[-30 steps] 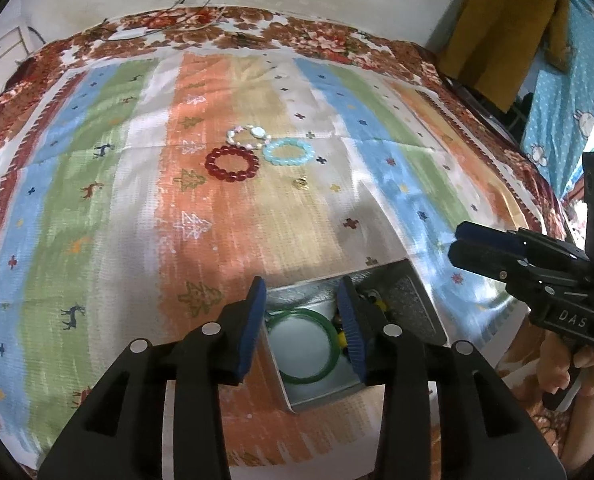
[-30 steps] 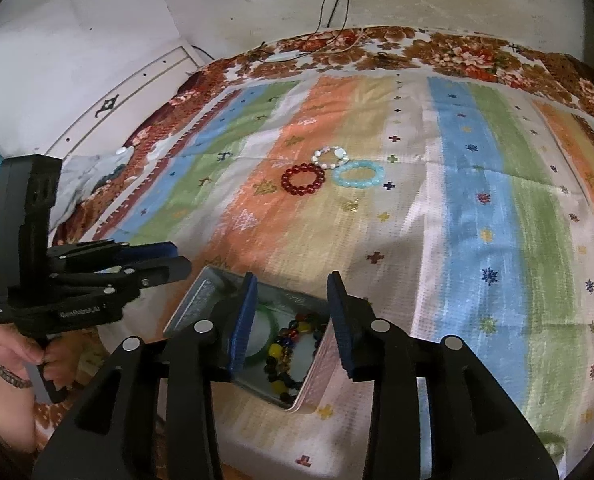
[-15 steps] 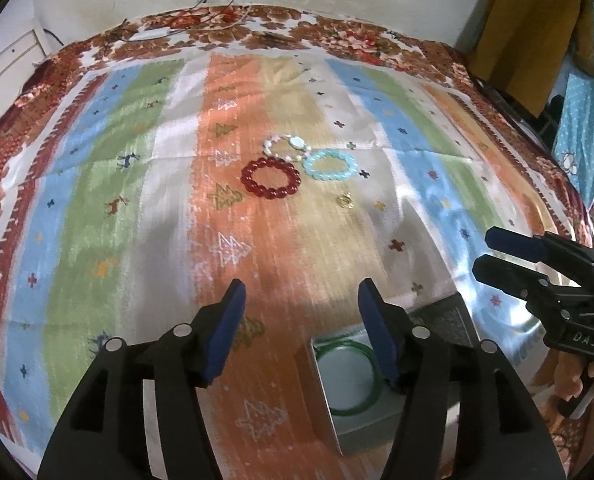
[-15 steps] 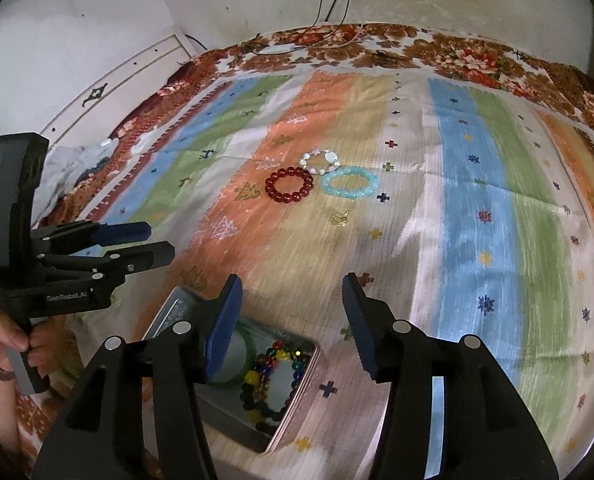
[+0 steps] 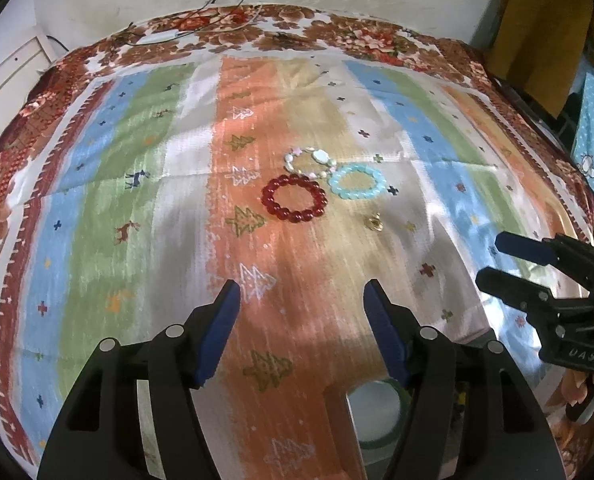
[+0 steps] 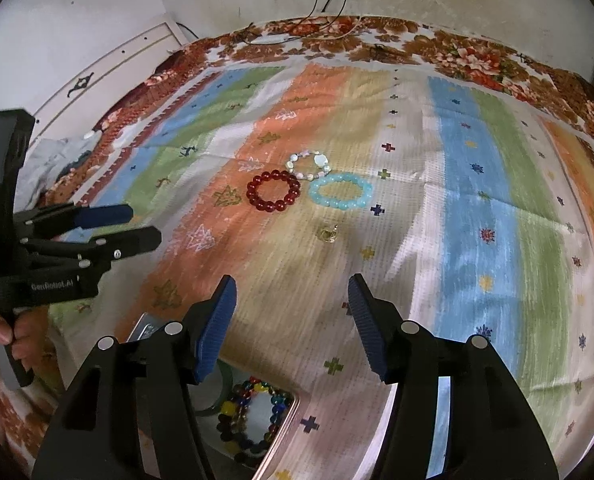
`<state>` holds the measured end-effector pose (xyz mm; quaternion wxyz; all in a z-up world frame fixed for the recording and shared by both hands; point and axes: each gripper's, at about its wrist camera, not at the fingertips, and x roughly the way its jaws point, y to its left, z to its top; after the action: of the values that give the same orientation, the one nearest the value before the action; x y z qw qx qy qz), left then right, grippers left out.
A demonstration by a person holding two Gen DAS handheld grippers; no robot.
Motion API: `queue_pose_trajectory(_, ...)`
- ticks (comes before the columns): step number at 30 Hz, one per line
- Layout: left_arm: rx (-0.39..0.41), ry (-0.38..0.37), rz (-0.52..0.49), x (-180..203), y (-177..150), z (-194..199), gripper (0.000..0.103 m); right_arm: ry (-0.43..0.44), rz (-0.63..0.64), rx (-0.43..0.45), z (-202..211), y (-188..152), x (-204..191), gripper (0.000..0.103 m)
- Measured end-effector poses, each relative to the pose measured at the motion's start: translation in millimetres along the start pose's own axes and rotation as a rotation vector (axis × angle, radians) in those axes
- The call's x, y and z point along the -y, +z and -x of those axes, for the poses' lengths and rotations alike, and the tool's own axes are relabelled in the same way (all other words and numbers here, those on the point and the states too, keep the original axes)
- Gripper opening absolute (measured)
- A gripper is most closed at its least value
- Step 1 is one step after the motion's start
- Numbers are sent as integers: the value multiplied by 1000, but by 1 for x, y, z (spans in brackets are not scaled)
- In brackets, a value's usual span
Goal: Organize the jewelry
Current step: 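Move left tool to red bead bracelet while right tool approaches gold pendant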
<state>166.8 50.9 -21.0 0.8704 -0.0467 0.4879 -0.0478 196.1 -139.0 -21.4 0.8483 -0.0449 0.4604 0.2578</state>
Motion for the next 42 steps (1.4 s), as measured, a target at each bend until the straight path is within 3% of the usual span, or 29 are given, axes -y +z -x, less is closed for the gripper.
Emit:
queue_pose_trajectory(23,-25,33,27,-14,41,-45,71,-26,-8,-74,-54,30,12,58)
queue_pose_trajectory(42,-85,13,68,-24,61,-84,71,-25,-31,-133,-92,43,24,58)
